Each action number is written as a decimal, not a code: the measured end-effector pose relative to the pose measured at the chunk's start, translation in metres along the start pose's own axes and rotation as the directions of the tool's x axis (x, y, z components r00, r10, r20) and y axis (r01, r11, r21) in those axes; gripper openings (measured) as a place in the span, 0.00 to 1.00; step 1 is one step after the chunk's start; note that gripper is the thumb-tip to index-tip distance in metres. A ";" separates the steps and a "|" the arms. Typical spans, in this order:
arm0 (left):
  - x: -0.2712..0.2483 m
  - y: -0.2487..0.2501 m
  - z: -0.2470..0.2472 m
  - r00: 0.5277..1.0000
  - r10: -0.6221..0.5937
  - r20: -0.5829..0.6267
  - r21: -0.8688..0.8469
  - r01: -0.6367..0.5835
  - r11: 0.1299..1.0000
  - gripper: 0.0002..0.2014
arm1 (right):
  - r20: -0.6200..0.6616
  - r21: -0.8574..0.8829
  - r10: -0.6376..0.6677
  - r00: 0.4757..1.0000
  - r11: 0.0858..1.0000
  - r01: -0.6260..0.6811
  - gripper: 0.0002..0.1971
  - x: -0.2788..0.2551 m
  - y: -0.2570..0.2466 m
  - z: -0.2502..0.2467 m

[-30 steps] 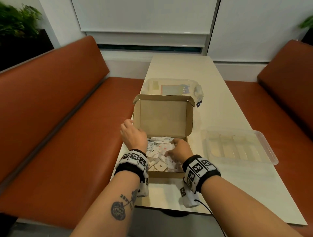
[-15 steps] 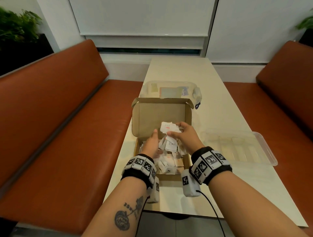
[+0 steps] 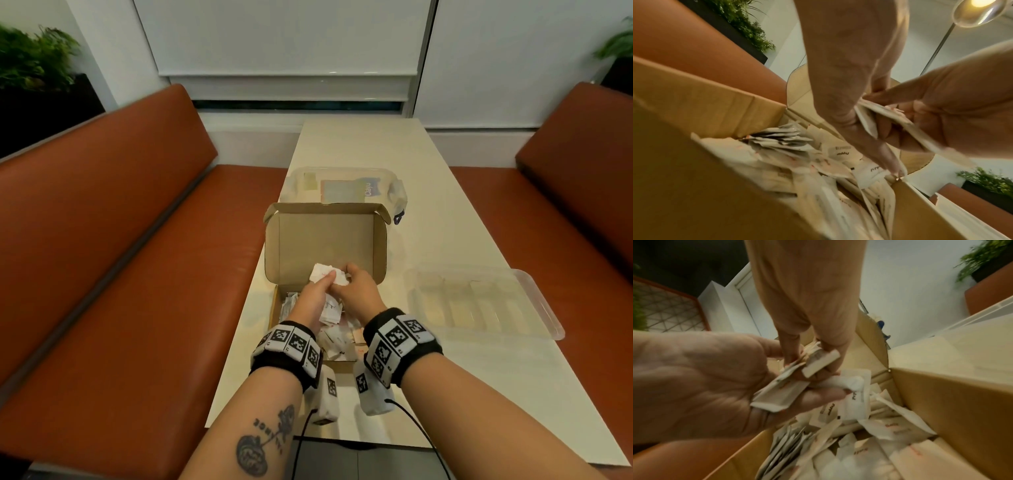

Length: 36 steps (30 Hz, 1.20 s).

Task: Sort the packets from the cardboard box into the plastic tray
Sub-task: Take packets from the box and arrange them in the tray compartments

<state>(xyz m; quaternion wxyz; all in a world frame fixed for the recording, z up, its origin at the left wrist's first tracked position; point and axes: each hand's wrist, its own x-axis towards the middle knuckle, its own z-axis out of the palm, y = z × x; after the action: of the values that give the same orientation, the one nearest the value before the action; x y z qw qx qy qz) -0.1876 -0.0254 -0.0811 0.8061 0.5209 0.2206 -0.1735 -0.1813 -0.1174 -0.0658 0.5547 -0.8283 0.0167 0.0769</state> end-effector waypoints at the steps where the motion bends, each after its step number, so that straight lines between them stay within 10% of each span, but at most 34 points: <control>1: 0.002 0.000 0.000 1.000 0.005 -0.023 -0.011 -0.006 1.000 0.19 | 0.000 -0.030 0.004 1.000 1.000 -0.004 0.08 0.001 0.000 0.002; 11: 0.006 0.003 -0.001 0.987 0.095 -0.127 0.014 -0.094 0.995 0.16 | 0.031 -0.111 0.055 0.998 0.992 -0.051 0.26 0.007 -0.003 -0.001; 22: 0.014 0.004 0.000 0.967 0.163 -0.194 0.016 -0.163 0.986 0.17 | -0.013 -0.080 0.085 0.996 0.993 -0.086 0.11 0.009 0.013 -0.022; 36: 0.011 -0.010 0.034 0.949 0.284 -0.140 0.099 -0.272 0.957 0.16 | -0.038 -0.124 0.041 0.998 0.991 -0.045 0.23 -0.017 0.017 -0.054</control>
<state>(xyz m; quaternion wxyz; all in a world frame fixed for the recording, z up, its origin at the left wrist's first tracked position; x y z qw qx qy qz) -0.1777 -0.0607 -0.0824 0.7822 0.5897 0.1993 -0.0262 -0.1937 -0.1745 -0.0584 0.4996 -0.8621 0.0396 0.0748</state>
